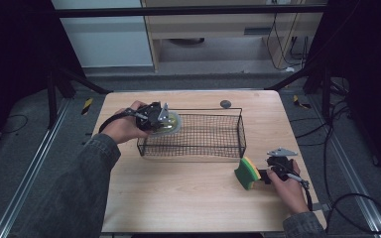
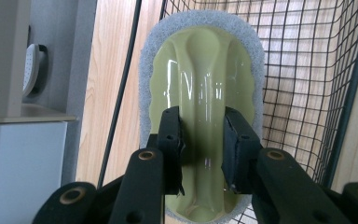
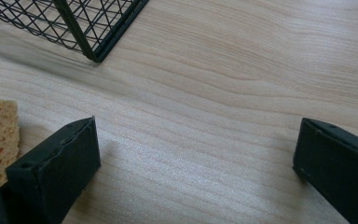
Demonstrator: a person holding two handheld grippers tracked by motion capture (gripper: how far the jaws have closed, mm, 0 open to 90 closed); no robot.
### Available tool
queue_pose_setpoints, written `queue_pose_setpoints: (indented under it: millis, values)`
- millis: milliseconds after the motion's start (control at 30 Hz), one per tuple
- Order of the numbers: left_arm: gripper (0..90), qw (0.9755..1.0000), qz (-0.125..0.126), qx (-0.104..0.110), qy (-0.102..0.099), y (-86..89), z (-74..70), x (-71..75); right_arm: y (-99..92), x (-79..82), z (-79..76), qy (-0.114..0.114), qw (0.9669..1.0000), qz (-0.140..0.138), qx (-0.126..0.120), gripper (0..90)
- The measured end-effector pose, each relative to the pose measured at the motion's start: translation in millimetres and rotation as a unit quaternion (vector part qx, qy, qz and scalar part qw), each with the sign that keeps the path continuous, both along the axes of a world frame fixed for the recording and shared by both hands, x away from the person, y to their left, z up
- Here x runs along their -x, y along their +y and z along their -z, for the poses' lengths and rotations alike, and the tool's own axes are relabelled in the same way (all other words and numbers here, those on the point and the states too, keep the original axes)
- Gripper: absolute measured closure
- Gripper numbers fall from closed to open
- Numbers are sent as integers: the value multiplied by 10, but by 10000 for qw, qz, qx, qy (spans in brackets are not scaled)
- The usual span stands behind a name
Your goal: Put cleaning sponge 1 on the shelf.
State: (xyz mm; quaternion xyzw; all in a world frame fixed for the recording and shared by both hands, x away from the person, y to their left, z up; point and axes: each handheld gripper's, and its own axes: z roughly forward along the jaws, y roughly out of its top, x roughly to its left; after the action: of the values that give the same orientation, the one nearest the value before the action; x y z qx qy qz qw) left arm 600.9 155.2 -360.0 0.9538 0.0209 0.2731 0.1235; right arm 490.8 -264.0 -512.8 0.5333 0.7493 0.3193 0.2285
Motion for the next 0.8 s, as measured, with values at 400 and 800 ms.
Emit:
queue_pose_setpoints:
  millis: [400, 800]
  values:
    - [710, 9999, -38, -35, 124, 34, 87, -27, -2, -2, 3, -18, 10000, 0, 27, 7]
    - [709, 9996, -92, -55, 253, 42, 182, -76, 1, 0, 1, -12, 10000, 15, 10, 7]
